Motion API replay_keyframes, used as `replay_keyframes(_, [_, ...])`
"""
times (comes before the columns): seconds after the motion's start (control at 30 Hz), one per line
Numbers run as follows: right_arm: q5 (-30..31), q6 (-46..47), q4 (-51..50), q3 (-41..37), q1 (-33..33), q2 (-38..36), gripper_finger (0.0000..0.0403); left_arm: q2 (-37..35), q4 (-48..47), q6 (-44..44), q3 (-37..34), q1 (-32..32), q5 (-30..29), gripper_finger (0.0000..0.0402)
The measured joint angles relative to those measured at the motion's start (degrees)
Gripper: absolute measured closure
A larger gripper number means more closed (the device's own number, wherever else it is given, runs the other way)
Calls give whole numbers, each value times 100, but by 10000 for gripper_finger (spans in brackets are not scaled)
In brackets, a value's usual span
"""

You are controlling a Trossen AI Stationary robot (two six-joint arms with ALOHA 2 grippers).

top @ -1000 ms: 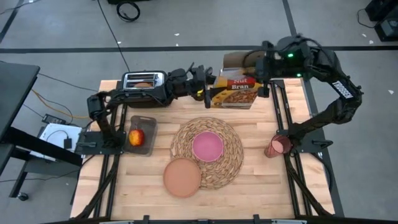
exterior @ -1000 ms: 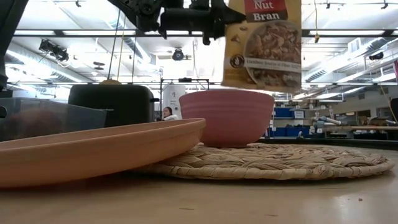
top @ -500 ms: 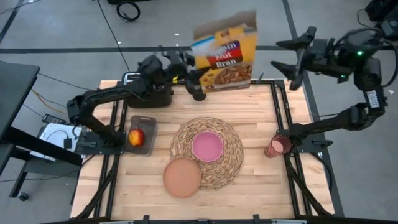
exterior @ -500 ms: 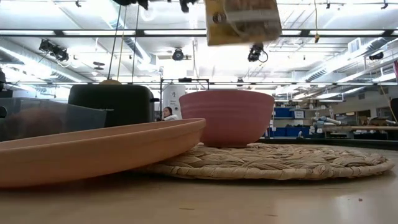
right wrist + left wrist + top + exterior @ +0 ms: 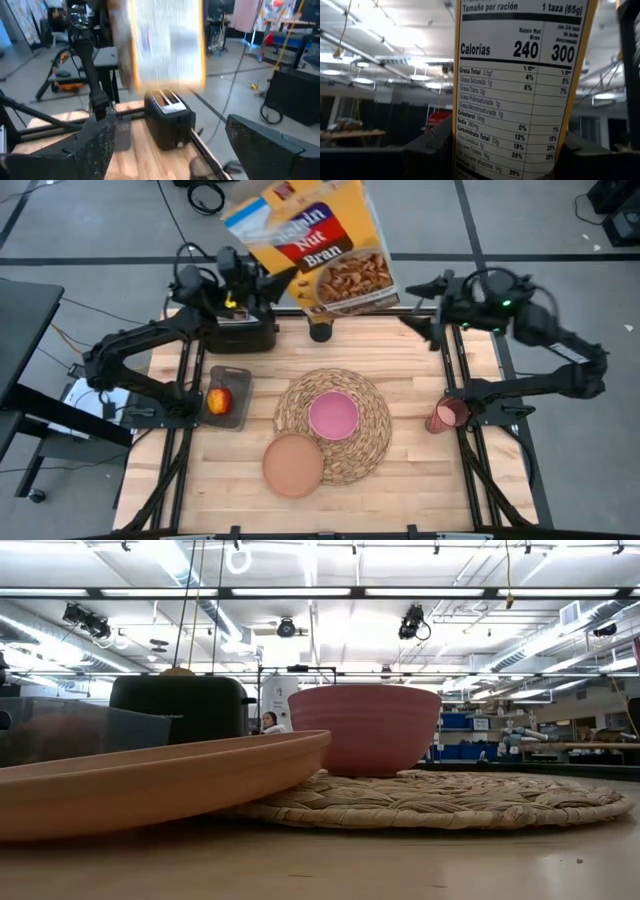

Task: Arrange a breakfast setting
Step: Pour the cereal from the yellow cereal box into the pink bowl

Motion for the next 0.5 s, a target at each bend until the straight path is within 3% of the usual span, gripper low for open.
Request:
replay_keyframes(0.17, [-514,328,2706,-1087,9,261,14,-45,343,-250,0,-64,-4,199])
replay_keyframes(0.3, [-662,659,4854,-1425,18,751,14,-47,492,-266,2,-130,-120,199])
replay_keyframes(0.5, [-834,832,6100,-1355,187,1359,14,-30,343,-227,0,-188,-312,199])
